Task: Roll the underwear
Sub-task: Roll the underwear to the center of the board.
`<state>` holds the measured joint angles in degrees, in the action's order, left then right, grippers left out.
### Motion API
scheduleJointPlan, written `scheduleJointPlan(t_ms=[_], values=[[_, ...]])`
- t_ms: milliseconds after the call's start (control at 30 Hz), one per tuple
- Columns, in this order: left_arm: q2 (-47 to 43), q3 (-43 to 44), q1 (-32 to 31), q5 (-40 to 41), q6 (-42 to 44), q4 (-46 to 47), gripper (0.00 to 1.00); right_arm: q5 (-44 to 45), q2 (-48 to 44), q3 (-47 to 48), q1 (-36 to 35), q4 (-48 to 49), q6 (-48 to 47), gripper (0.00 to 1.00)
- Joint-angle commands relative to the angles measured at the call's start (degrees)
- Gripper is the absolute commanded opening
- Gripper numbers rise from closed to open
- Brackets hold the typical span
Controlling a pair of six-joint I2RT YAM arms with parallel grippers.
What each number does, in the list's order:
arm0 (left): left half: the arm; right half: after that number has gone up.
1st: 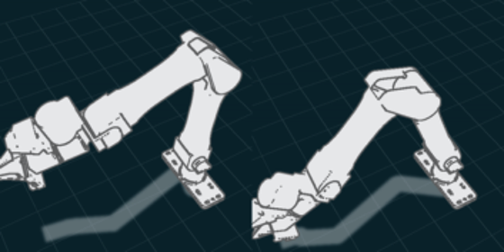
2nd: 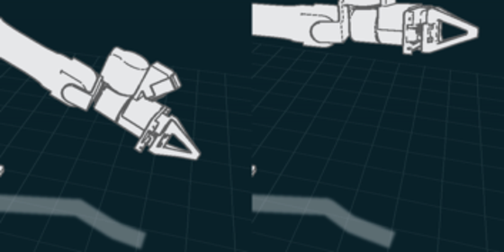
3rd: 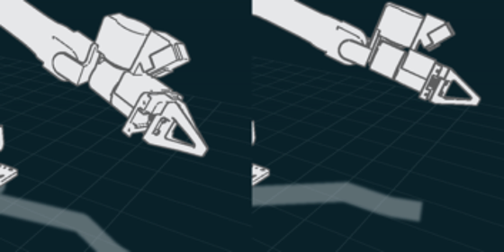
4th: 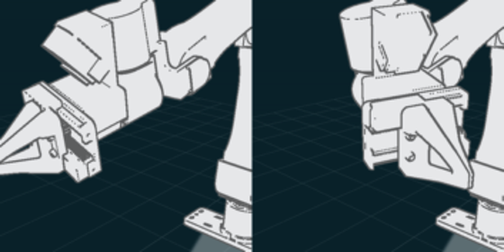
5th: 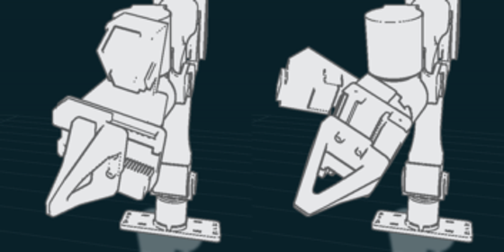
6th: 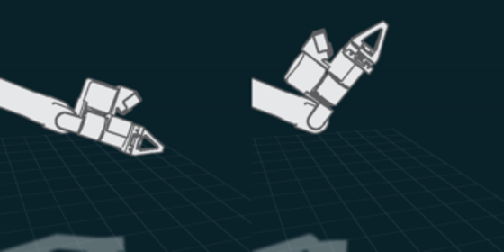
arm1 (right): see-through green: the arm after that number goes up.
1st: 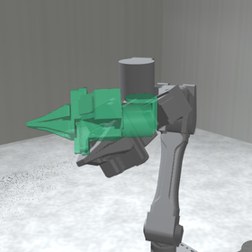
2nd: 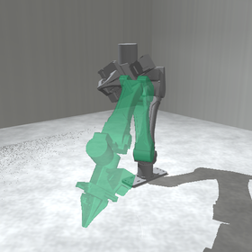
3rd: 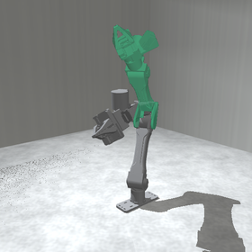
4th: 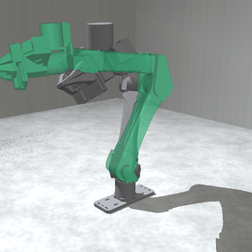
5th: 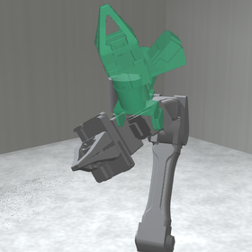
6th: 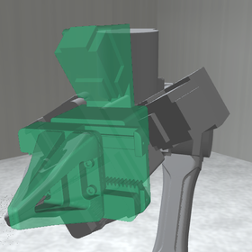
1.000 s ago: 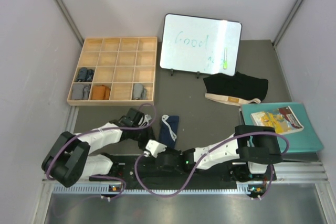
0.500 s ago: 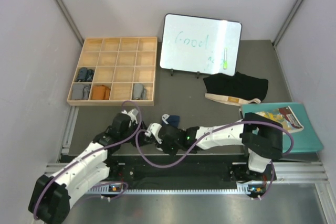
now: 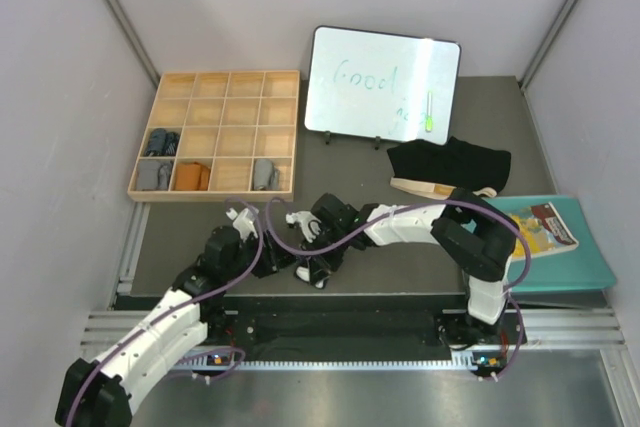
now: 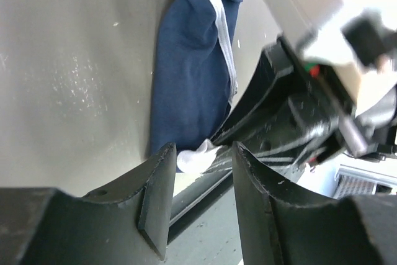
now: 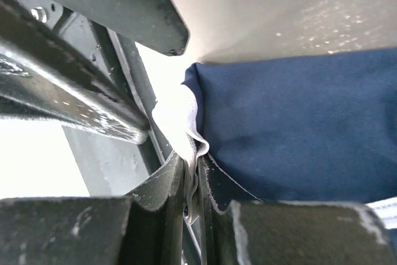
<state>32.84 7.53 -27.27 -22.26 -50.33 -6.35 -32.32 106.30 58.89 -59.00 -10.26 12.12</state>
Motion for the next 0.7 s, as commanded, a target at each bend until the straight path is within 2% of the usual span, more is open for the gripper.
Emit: scheduleJointPlan(t_ms=[0, 367, 667], values=[[0.38, -1.73, 0.20, -1.21, 1.81, 5.82, 0.46, -8.81, 2.50, 2.89, 3.19, 0.42, 1.06, 0.00], [5.13, -4.19, 0.20, -3.92, 1.81, 13.81, 0.49, -12.16, 8.21, 5.09, 6.88, -0.46, 1.24, 0.00], [6.35, -5.59, 0.20, -2.61, 3.57, 13.82, 0.54, -12.51, 9.98, 5.53, 8.20, -0.46, 0.89, 0.00]])
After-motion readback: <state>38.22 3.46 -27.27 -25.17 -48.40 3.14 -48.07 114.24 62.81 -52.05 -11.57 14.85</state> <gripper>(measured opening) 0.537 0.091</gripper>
